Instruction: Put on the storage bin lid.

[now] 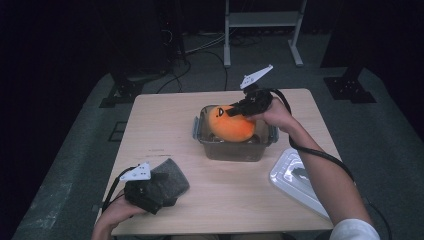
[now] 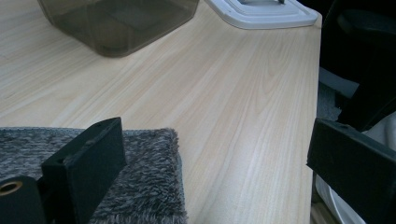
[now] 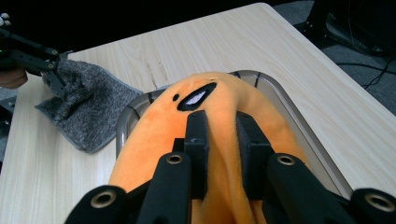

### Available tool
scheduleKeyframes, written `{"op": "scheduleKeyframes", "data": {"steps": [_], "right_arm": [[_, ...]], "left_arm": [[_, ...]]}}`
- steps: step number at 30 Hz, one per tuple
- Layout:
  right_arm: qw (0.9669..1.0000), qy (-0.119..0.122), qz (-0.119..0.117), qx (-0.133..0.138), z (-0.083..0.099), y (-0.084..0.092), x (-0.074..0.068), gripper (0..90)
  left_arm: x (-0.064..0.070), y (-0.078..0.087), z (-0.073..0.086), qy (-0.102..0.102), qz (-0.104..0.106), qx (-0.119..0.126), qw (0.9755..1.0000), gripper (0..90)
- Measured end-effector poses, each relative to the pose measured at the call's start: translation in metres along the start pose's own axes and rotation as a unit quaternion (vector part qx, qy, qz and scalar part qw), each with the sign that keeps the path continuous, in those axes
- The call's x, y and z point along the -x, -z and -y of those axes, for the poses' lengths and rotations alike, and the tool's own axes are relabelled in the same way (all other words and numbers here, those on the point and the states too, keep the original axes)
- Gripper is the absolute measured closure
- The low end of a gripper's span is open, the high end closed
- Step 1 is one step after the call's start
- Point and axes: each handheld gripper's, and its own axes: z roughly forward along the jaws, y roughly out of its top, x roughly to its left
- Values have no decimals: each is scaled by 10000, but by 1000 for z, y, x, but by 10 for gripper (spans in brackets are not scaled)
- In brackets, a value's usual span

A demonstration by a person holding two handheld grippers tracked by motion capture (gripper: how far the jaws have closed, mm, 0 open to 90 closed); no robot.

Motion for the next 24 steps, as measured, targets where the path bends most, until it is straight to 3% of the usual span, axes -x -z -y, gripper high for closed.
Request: {"op": "scheduleKeyframes", "data": {"steps": [24], "right_arm": [[9997, -133, 8, -205, 9, -17, 11, 755]], "left_arm": [[1, -1, 1, 5, 59, -31, 10000, 35]]}}
